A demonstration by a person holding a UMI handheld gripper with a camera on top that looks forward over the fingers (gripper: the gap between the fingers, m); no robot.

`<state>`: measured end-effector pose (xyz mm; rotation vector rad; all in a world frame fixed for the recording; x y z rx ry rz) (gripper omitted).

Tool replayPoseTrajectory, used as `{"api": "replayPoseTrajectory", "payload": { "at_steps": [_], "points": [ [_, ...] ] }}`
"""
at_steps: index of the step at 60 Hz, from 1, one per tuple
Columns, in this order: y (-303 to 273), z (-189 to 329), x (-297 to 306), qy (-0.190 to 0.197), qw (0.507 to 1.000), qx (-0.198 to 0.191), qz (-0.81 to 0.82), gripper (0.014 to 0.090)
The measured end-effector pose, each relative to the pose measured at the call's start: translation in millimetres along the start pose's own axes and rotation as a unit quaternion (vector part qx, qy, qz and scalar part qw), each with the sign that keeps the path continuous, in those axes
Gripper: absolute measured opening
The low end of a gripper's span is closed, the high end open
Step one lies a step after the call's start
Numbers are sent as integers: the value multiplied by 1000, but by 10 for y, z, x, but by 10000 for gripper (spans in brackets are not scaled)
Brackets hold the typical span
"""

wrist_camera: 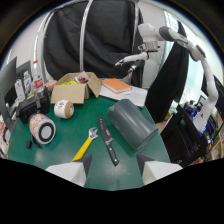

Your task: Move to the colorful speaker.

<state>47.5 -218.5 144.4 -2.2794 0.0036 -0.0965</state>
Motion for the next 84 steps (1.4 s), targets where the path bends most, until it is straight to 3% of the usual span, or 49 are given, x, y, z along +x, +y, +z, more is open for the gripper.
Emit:
{"api": "replayPoseTrajectory", "payload": {
  "at_steps": [28, 58, 84],
  "points": [
    [233, -260, -1637, -154, 986, -1, -65, 857],
    [-108, 383, -2580, -179, 981, 3, -72, 853],
    [-176, 303, -2854, -194, 981, -15, -19, 843]
  ]
}}
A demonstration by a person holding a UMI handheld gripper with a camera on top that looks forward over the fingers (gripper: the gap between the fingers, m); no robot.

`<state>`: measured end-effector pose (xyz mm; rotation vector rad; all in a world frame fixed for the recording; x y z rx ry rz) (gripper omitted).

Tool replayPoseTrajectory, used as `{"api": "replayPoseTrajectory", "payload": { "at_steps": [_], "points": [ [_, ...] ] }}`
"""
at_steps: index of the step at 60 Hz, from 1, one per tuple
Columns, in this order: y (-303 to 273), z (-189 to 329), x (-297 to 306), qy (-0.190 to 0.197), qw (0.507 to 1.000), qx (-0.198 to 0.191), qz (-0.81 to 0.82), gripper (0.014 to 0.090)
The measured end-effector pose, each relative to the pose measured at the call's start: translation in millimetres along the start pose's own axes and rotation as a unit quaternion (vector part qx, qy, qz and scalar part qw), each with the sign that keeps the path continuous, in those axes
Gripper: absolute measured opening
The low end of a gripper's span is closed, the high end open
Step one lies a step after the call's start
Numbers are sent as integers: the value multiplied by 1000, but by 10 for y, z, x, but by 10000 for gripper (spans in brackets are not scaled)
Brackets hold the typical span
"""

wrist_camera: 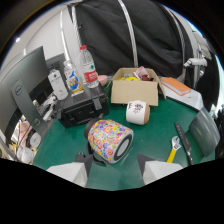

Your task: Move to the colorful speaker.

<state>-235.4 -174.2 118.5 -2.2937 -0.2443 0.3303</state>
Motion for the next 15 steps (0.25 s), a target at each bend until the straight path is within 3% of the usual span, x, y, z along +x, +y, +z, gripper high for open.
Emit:
{"api": "replayPoseTrajectory", "payload": {
  "at_steps": [15],
  "points": [
    [4, -13, -17, 1, 1000, 2, -3, 843]
  ]
}}
